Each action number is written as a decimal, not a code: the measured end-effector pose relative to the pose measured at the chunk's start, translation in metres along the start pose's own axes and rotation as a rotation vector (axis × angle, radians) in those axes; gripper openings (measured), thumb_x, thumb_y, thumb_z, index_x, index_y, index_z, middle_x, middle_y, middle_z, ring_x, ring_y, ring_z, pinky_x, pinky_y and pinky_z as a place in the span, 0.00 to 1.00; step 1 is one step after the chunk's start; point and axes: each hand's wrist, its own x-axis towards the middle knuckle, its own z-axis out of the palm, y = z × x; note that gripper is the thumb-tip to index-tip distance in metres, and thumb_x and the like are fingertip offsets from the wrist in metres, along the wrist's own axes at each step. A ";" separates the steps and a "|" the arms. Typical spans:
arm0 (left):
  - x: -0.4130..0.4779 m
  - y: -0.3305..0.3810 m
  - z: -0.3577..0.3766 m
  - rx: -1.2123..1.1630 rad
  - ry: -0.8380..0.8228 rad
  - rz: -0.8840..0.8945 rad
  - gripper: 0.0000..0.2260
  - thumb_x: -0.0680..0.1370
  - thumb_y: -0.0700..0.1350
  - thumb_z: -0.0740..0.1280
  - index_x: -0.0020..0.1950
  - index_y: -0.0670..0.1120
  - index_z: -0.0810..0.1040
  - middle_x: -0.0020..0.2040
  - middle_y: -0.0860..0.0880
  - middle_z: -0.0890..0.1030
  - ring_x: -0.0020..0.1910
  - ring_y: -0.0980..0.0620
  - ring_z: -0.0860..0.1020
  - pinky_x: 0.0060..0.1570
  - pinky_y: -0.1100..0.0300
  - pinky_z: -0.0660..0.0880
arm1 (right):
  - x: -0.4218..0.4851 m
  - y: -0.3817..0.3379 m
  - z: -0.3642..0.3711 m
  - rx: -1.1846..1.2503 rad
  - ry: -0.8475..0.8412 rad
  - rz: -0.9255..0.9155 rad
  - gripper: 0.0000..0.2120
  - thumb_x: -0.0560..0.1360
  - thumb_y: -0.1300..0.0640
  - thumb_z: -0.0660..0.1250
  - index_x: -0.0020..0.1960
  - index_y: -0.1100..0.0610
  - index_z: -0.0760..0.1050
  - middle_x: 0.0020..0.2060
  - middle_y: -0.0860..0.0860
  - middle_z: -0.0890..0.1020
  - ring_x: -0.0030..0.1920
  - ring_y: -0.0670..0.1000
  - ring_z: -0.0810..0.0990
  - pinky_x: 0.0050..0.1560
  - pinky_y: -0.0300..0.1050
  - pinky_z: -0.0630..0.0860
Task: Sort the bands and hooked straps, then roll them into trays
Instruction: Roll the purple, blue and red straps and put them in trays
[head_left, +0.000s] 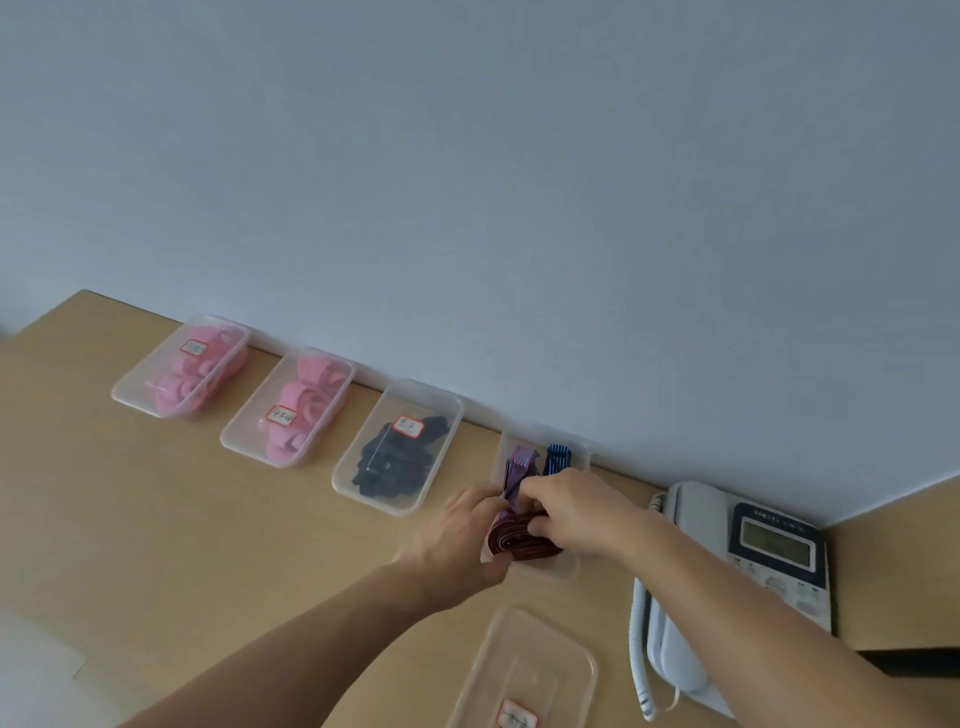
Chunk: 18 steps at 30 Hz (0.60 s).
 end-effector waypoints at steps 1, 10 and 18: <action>0.001 0.000 0.000 0.015 0.002 0.015 0.22 0.75 0.50 0.68 0.68 0.46 0.74 0.69 0.50 0.71 0.69 0.52 0.69 0.68 0.62 0.65 | 0.000 0.000 0.001 -0.020 -0.002 -0.011 0.08 0.75 0.54 0.68 0.54 0.49 0.76 0.51 0.51 0.83 0.52 0.54 0.79 0.48 0.46 0.73; -0.003 0.005 -0.005 0.377 0.037 0.206 0.18 0.76 0.55 0.61 0.59 0.48 0.81 0.63 0.53 0.79 0.71 0.46 0.70 0.68 0.52 0.70 | -0.004 -0.004 0.002 -0.171 0.054 -0.075 0.09 0.75 0.55 0.66 0.55 0.51 0.77 0.54 0.51 0.76 0.53 0.56 0.79 0.46 0.49 0.73; -0.003 0.001 -0.006 0.462 0.095 0.296 0.17 0.74 0.54 0.60 0.51 0.49 0.85 0.52 0.55 0.83 0.64 0.49 0.77 0.63 0.53 0.75 | -0.021 0.007 0.004 -0.077 0.176 -0.038 0.17 0.72 0.48 0.70 0.60 0.46 0.77 0.54 0.45 0.77 0.56 0.50 0.71 0.56 0.45 0.70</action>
